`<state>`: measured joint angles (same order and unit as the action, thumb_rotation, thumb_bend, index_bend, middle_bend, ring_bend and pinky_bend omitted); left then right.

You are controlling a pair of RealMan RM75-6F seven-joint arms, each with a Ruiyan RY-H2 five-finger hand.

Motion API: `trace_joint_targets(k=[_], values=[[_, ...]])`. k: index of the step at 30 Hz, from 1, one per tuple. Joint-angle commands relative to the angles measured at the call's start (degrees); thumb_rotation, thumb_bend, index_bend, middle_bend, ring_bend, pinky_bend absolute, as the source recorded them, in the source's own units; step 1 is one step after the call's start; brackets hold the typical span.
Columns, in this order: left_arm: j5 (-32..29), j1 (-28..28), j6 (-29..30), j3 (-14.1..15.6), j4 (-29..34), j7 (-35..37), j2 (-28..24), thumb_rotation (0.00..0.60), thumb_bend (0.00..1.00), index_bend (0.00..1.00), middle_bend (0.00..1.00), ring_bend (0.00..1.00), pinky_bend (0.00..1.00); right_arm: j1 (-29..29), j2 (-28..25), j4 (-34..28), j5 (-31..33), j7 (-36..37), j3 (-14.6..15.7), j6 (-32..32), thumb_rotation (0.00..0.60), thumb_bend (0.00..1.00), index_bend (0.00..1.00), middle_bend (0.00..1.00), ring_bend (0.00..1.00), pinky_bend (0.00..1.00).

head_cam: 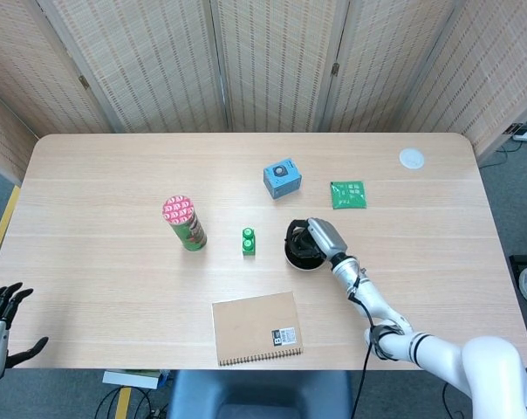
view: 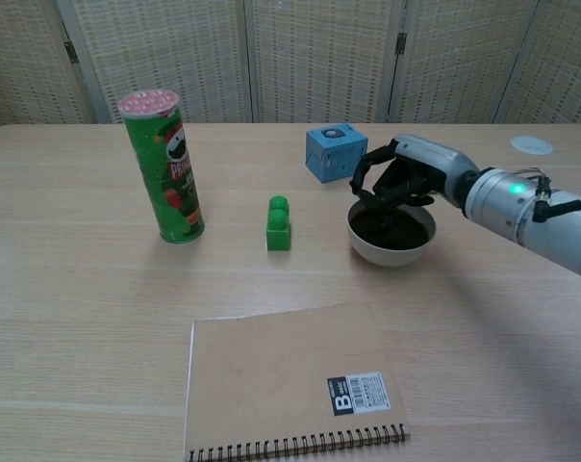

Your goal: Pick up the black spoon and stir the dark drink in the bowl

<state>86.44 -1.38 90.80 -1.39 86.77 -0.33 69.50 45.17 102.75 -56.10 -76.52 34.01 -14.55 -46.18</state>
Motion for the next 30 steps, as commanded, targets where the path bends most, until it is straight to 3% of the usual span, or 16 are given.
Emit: trace_joint_targets(k=[1,8,20,30], values=[[-0.04,-0.06,0.04,0.00,-0.08,0.06,-0.01,0.600,0.19,0.22,0.15,0.12,0.18,0.67,0.76,0.47,-0.64,0.52,-0.04,-0.14,0.600,0.41,0.69,0.98,1.00,1.00],[0.03,-0.13,0.11,0.01,-0.16,0.20,-0.03,0.600,0.20,0.22,0.15,0.12,0.18,0.65,0.56,-1.10,-2.13,1.36,1.31,-0.86,0.600,0.41,0.69,0.98,1.00,1.00],[0.62,0.40,-0.15,-0.10,-0.01,-0.07,0.35,0.600,0.20,0.22,0.15,0.12,0.18,-3.28,-5.40,-7.17,-5.03,2.33,5.77,-4.06,0.600,0.42,0.70,0.98,1.00,1.00],[0.26,0.52,-0.53,-0.14,0.28,-0.66,0.32,0.600,0.20,0.22,0.15,0.12,0.18,-2.56,-4.35,-1.48,-3.92,3.48,5.37,-2.24,0.600,0.43,0.71,0.98,1.00,1.00]])
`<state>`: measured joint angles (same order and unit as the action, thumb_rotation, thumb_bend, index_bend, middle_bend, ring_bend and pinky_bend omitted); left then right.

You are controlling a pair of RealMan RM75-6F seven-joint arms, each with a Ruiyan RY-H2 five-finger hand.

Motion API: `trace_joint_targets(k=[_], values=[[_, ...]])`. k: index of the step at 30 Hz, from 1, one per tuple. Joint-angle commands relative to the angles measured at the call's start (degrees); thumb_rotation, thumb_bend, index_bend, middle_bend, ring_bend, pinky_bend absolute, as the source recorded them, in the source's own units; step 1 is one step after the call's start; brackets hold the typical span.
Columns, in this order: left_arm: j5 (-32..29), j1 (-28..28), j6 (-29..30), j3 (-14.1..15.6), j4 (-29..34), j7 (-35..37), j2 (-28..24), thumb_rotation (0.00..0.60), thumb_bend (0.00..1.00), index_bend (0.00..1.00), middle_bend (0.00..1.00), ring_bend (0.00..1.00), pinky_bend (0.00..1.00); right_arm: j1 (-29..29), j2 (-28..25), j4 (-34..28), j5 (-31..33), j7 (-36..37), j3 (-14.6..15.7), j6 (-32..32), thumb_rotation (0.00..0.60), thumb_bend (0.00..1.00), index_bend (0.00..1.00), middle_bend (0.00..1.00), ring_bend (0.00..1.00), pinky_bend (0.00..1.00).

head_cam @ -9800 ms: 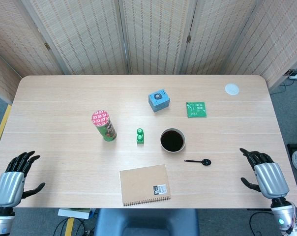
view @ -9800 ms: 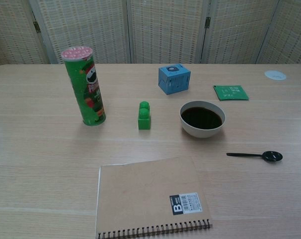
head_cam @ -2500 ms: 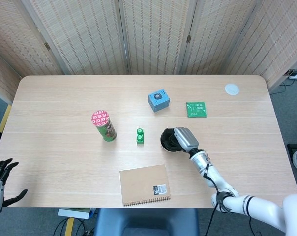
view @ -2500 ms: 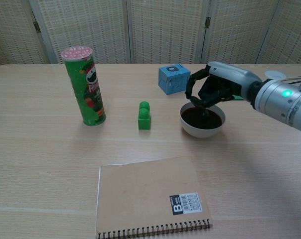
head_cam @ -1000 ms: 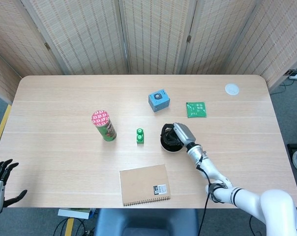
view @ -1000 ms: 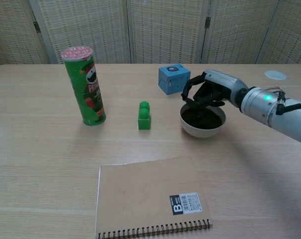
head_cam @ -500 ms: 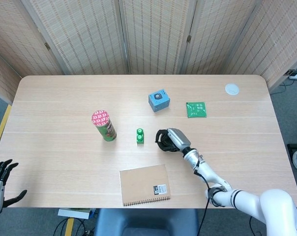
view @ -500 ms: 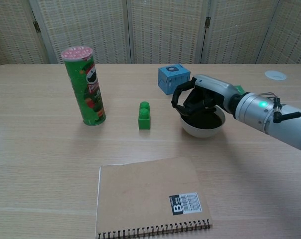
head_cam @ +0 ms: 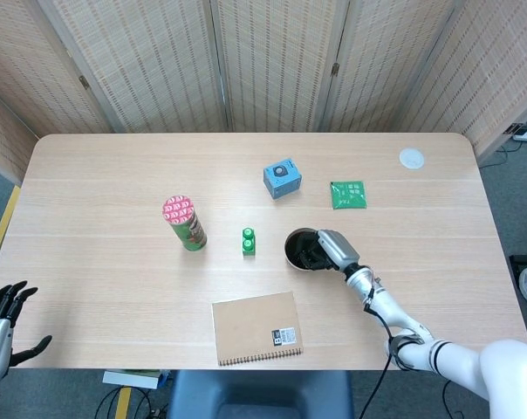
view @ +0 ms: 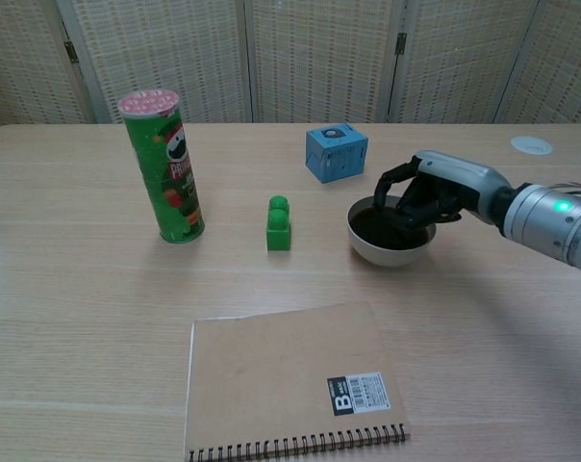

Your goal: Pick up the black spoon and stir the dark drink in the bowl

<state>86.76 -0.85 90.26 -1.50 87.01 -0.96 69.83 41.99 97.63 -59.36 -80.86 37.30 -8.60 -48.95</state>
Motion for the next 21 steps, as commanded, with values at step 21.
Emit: trace_joint_targets(k=[21], values=[[-0.77,-0.32,-0.38,0.17,-1.06,0.54,0.22,0.600,0.20,0.22,0.15,0.12,0.18,4.96,5.58,6.99,-0.89,3.21,-1.61,1.50,0.600,0.43,0.71,0.98,1.00,1.00]])
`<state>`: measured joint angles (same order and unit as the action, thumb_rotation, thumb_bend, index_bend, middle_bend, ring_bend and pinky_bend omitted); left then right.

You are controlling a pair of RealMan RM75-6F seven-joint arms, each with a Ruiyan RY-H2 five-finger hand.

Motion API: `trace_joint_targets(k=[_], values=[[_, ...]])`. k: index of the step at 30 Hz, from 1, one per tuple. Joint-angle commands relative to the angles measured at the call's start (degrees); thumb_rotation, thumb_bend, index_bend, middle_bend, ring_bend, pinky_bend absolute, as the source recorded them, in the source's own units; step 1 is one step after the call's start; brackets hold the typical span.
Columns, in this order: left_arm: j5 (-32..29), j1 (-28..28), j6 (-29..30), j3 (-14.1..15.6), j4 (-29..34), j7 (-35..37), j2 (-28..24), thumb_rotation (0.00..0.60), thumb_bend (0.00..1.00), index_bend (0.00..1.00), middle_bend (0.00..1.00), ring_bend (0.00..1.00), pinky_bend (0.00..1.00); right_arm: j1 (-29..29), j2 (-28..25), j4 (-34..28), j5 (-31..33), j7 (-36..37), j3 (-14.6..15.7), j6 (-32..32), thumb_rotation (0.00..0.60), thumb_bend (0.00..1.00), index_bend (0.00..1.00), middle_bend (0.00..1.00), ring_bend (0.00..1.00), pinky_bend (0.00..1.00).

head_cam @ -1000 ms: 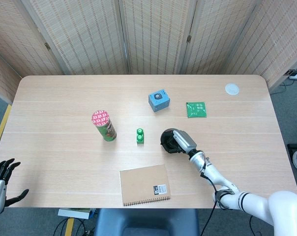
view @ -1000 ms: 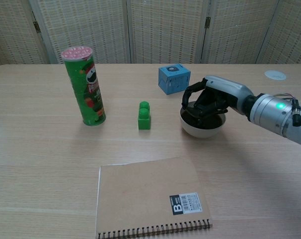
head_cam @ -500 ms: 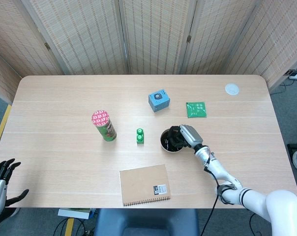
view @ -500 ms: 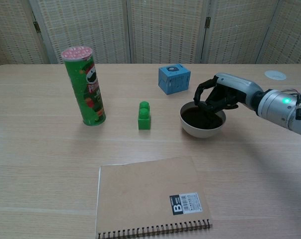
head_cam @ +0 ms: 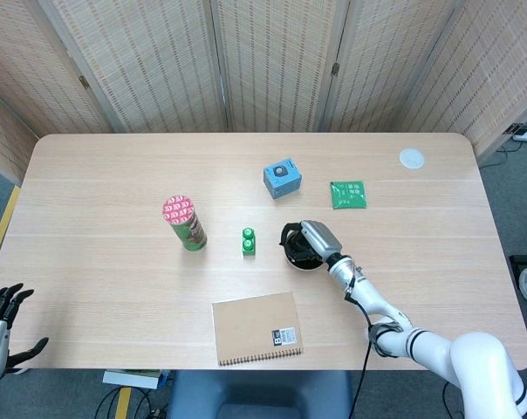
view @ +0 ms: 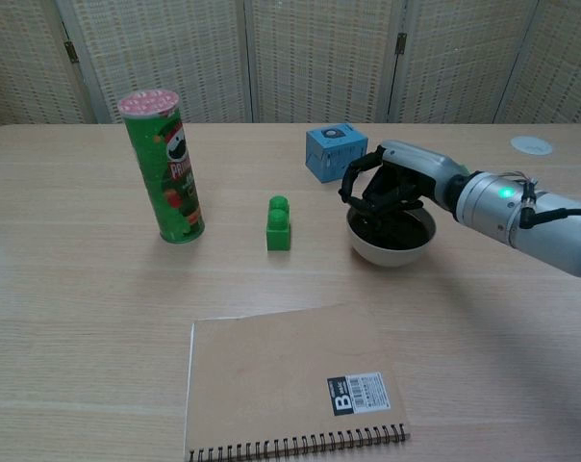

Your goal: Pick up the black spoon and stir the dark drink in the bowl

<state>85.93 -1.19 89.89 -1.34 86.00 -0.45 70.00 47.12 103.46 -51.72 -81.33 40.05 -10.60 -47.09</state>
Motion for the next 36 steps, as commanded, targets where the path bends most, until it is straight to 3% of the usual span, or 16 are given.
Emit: trace_joint_targets(k=[1,14,23,36], values=[[0.10,0.04,-0.01,0.01,-0.06,0.06,0.10,0.600,0.19,0.22,0.15,0.12,0.18,-0.28,-0.44,-1.09,-0.65,0.71,0.58,-0.57,0.600,0.43,0.71,0.99,1.00,1.00],[0.45,0.25,-0.08,0.06,0.14,-0.33,0.30,0.600,0.20,0.22,0.15,0.12,0.18,-3.33,-5.15,-6.63,-3.50,1.87,4.43,-3.98,0.600,0.44,0.71,0.99,1.00,1.00],[0.40,0.20,-0.04,0.07,0.33,-0.56,0.19,0.600,0.19,0.22,0.15,0.12,0.18,-2.96,-3.35,-1.23,-1.72,1.52,3.29,-2.99,0.600,0.45,0.72,0.99,1.00,1.00],[-0.17,0.07,-0.13,-0.09,0.71,-0.88,-0.24,0.600,0.20,0.22,0.15,0.12,0.18,2.32,2.51,6.82,-1.30,4.33,0.60,0.10,0.600,0.45,0.72,0.99,1.00,1.00]])
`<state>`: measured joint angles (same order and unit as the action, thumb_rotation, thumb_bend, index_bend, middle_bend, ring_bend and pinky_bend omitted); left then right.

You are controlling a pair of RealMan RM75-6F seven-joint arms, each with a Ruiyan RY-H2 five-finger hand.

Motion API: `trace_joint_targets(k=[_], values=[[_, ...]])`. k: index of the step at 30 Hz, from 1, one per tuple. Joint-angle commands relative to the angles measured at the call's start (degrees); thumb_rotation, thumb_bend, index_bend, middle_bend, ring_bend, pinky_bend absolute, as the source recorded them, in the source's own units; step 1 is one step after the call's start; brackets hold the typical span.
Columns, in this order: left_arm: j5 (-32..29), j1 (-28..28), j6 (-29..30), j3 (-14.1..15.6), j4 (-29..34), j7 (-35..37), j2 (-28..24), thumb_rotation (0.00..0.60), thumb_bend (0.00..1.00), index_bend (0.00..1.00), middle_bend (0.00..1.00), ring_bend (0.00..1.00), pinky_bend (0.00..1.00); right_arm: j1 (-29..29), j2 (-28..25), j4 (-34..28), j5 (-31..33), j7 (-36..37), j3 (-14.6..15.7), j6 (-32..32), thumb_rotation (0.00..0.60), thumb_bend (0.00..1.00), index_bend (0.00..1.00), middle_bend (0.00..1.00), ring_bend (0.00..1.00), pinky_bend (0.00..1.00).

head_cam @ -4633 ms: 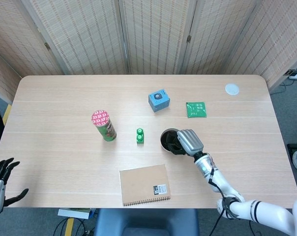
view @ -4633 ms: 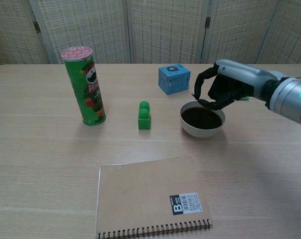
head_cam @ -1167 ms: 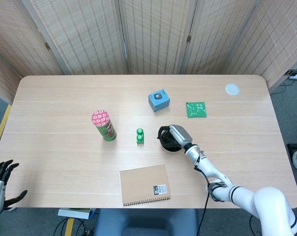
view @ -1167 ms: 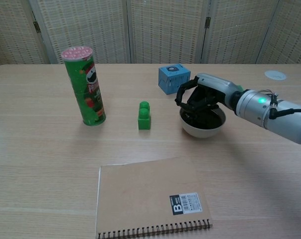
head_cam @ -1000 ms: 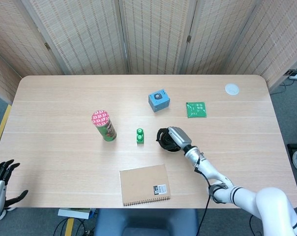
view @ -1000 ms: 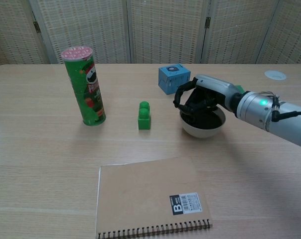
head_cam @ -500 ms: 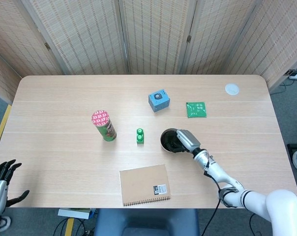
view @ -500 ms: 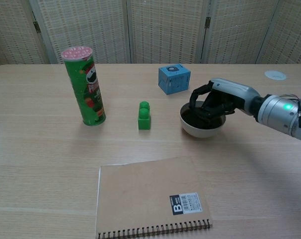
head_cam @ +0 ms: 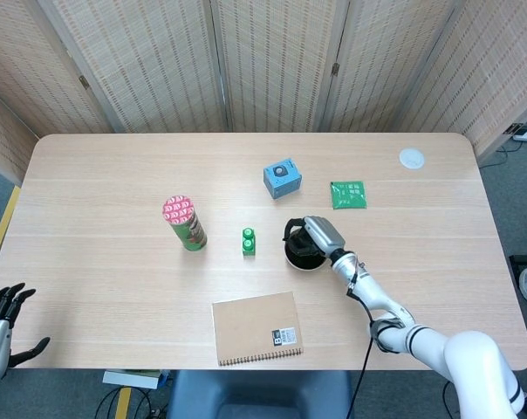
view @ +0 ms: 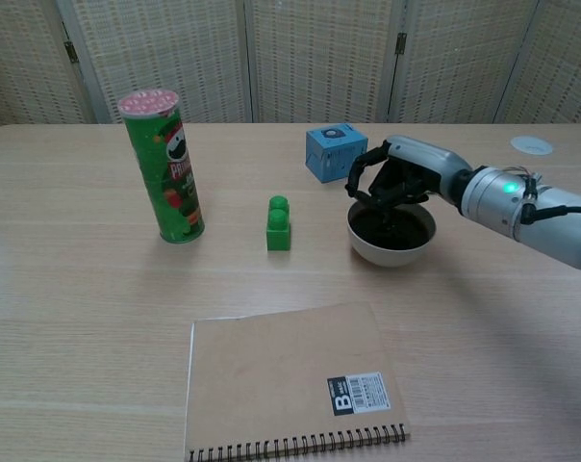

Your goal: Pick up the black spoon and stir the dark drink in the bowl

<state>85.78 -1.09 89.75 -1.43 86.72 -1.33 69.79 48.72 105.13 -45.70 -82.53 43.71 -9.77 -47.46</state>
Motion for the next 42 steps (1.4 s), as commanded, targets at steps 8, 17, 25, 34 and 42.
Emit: trace_joint_targets(k=[8,17,25,34,42], values=[[-0.21,-0.21,0.03,0.05,-0.27,0.34,-0.04,0.600,0.20,0.22,0.15,0.12,0.18,0.32,0.89,-0.84,-2.26,3.31,1.67,-1.38,0.600,0.45,0.72,0.99,1.00,1.00],[0.42,0.05,0.15,0.03,-0.14,0.24,0.14,0.600,0.20,0.22,0.15,0.12,0.18,-1.97,-1.99,-4.84,-4.27,4.54,4.53,-4.06,0.600,0.45,0.72,0.99,1.00,1.00],[0.49,0.09,0.05,0.11,0.02,-0.01,0.21,0.600,0.19,0.22,0.15,0.12,0.18,-3.73,-4.25,-5.11,-4.01,4.86,5.53,-4.72,0.600,0.45,0.72,0.99,1.00,1.00],[0.22,0.24,-0.21,-0.02,0.08,-0.29,0.18,0.600,0.20,0.22,0.15,0.12,0.18,-2.39,-2.30,-0.49,-2.07,5.39,3.53,-2.60,0.600,0.45,0.72,0.99,1.00,1.00],[-0.07,0.10,-0.25,0.02,0.07,-0.37,0.16,0.600,0.20,0.22,0.15,0.12,0.18,-2.18,-2.29,-0.63,-2.94,6.05,3.70,-3.70,0.600,0.30,0.60,0.99,1.00,1.00]])
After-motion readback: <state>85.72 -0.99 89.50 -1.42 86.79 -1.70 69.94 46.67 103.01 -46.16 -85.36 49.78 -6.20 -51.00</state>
